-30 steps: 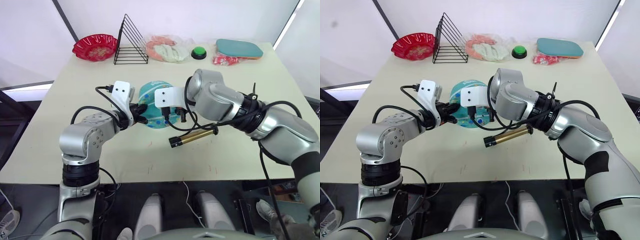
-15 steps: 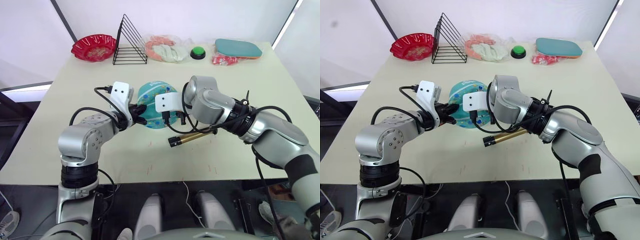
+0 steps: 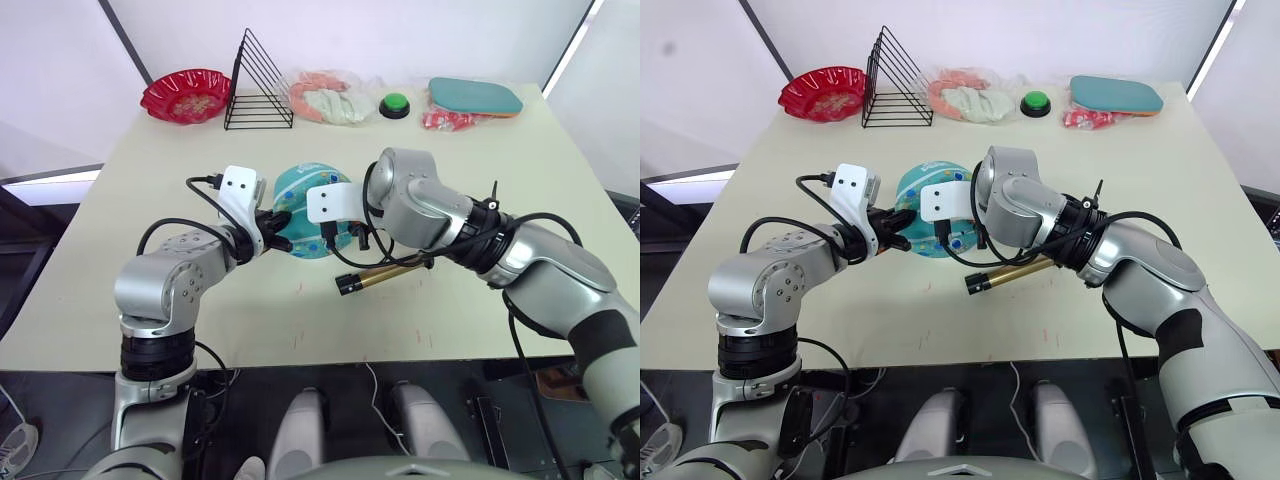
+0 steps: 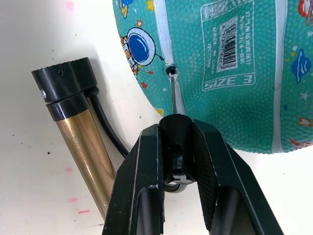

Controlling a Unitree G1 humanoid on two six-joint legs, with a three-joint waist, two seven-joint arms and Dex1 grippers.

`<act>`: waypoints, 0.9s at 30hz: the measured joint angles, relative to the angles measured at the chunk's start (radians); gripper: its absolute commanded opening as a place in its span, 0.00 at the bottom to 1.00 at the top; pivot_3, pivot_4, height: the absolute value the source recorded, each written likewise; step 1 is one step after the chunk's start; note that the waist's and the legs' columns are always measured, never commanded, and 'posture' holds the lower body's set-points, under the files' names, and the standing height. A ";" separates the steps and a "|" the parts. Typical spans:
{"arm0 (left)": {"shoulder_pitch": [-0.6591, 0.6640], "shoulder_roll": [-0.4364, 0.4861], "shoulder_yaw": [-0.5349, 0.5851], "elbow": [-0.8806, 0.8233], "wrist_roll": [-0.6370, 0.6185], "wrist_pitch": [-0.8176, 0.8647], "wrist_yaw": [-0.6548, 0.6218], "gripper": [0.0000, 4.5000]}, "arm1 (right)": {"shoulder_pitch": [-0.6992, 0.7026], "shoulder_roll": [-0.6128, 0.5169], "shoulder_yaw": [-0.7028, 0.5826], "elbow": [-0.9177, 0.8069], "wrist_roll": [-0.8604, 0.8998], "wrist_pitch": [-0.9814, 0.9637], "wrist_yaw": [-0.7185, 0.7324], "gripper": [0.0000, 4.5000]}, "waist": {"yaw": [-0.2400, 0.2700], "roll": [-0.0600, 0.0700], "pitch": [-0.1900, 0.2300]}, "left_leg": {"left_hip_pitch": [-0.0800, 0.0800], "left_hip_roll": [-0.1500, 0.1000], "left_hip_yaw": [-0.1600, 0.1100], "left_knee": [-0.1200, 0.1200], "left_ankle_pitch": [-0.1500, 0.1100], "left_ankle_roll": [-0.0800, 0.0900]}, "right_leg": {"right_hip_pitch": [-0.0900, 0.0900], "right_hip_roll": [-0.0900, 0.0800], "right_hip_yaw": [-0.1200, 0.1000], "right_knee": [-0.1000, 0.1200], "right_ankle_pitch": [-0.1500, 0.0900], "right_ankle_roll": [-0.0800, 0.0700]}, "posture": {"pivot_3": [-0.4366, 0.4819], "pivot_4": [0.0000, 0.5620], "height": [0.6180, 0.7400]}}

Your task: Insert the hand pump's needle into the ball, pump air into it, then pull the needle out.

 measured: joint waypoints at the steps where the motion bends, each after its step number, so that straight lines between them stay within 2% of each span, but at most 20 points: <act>1: 0.000 0.000 0.000 0.000 0.000 0.000 0.001 0.00 | 0.000 0.004 -0.001 0.003 -0.004 -0.001 0.000 0.07 | 0.000 0.000 0.000 | 0.000 0.000 0.000 0.000 0.000 0.000 | 0.000 0.000 0.000 0.000 0.000 0.000 | 0.48 0.27 1.00; 27: 0.005 -0.001 0.004 -0.005 0.000 0.006 0.018 0.00 | 0.023 0.027 -0.043 -0.031 -0.020 -0.007 0.039 0.07 | -0.008 0.000 0.000 | 0.001 0.000 0.000 0.000 0.000 -0.001 | 0.000 0.000 0.000 0.002 0.000 -0.001 | 0.48 0.27 1.00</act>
